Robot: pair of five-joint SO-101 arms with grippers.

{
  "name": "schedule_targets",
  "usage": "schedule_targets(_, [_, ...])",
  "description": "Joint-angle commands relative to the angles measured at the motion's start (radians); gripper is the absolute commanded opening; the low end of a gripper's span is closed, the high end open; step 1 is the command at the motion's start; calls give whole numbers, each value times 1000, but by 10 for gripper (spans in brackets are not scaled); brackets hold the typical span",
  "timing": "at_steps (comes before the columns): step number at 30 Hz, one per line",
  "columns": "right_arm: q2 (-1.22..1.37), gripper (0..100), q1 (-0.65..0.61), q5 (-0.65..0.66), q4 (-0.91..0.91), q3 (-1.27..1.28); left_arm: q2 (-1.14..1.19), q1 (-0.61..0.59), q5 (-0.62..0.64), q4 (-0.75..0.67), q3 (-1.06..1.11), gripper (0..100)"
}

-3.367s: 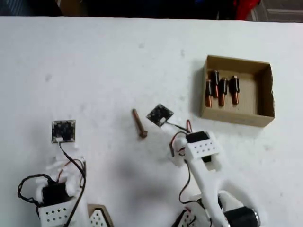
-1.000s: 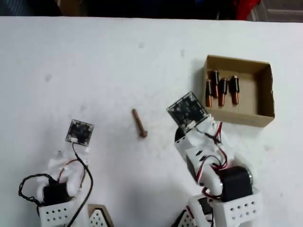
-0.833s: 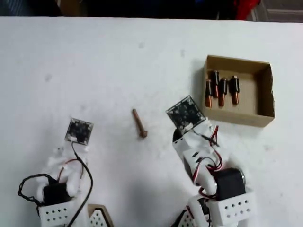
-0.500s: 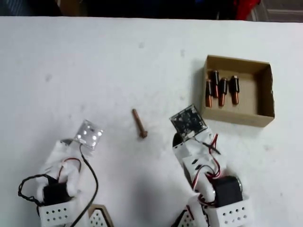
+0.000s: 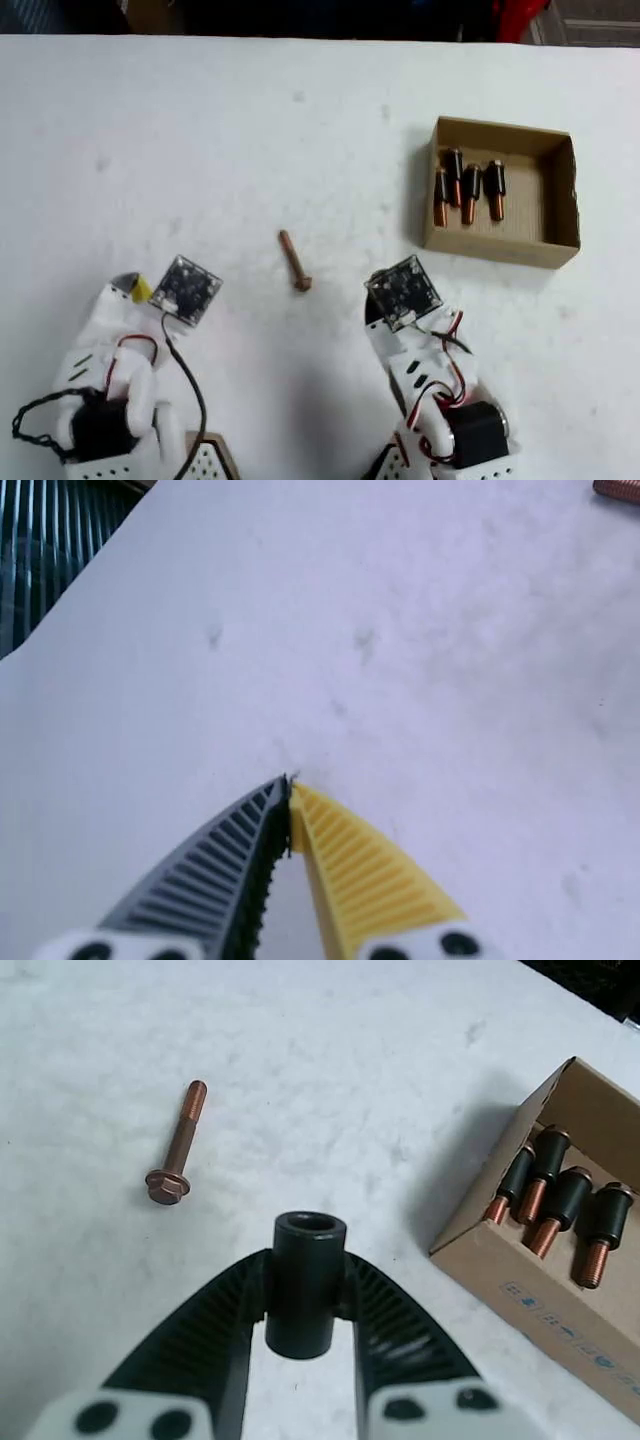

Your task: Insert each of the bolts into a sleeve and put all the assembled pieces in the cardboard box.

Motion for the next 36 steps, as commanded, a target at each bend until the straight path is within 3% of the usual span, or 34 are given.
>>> schedule_targets(1, [-12, 17, 15, -11, -21, -9, 1, 16, -57, 63, -123, 24])
schedule_targets(6, [-10, 17, 15, -12, -22, 9, 42, 16, -80, 95, -213, 24])
schedule_targets(13, [-12, 17, 15, -11, -25, 23, 372, 102, -84, 91, -387, 24])
schedule_targets(21, [-12, 17, 94, -15, -24, 29, 720, 245, -287, 89, -582, 24])
schedule_targets(29, [-13, 17, 104, -15, -62, 80, 1106, 259, -296, -23, -758, 24])
schedule_targets(36, [-13, 17, 182, -15, -90, 83, 1391, 268, -253, -29, -911, 24])
